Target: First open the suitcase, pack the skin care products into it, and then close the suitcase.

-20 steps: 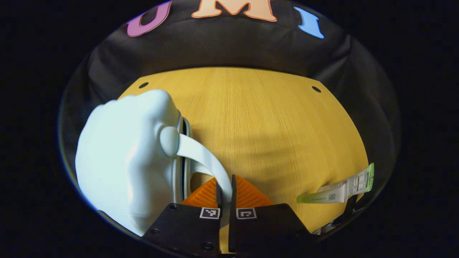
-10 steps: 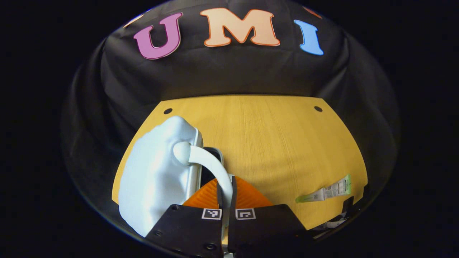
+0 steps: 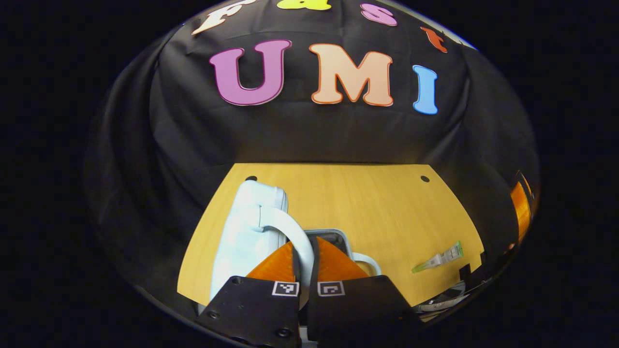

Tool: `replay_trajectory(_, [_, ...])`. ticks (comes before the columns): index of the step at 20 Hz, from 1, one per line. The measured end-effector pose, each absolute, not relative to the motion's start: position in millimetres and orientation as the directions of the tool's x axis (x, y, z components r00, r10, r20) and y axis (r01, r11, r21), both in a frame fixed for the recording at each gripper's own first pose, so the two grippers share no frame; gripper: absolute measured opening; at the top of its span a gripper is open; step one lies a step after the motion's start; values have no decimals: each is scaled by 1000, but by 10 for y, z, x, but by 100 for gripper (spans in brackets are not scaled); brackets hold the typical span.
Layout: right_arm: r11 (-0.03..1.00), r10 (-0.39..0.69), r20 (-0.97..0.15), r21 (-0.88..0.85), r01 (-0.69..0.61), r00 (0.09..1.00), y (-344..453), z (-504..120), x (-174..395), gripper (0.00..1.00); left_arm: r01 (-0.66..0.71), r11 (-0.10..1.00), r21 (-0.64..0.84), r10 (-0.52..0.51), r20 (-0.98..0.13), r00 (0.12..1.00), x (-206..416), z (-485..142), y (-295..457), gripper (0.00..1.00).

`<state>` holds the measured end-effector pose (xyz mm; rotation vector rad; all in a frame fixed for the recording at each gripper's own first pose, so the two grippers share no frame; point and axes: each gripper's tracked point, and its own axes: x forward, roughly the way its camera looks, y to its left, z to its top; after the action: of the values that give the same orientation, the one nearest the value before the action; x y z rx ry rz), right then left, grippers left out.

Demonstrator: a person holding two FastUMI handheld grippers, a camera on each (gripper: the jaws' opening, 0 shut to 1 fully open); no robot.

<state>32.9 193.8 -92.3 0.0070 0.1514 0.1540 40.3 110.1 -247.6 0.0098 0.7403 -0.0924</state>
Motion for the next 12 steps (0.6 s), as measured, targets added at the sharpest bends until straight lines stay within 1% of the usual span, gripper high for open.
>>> replay_trajectory(3, [987, 158, -142, 32, -155, 977, 2357, -910, 318, 100, 59, 998, -12, -53, -640, 767, 449, -2418, 1308, 0])
replay_trajectory(4, [986, 166, -143, 39, -162, 976, 2524, -928, 311, 99, 44, 999, -20, -47, -628, 777, 469, -2407, 1361, 0])
replay_trajectory(7, [985, 174, -136, 39, -170, 975, 2865, -910, 250, 99, 13, 999, -46, -39, -609, 792, 486, -2383, 1495, 0])
replay_trajectory(9, [984, 175, -118, 32, -173, 977, 3029, -846, 252, 99, -28, 998, -48, -7, -609, 793, 500, -2409, 1621, 0])
replay_trajectory(12, [987, 162, -118, 16, -161, 980, 3151, -839, 239, 96, -115, 993, -24, 75, -624, 778, 456, -2451, 1846, 0])
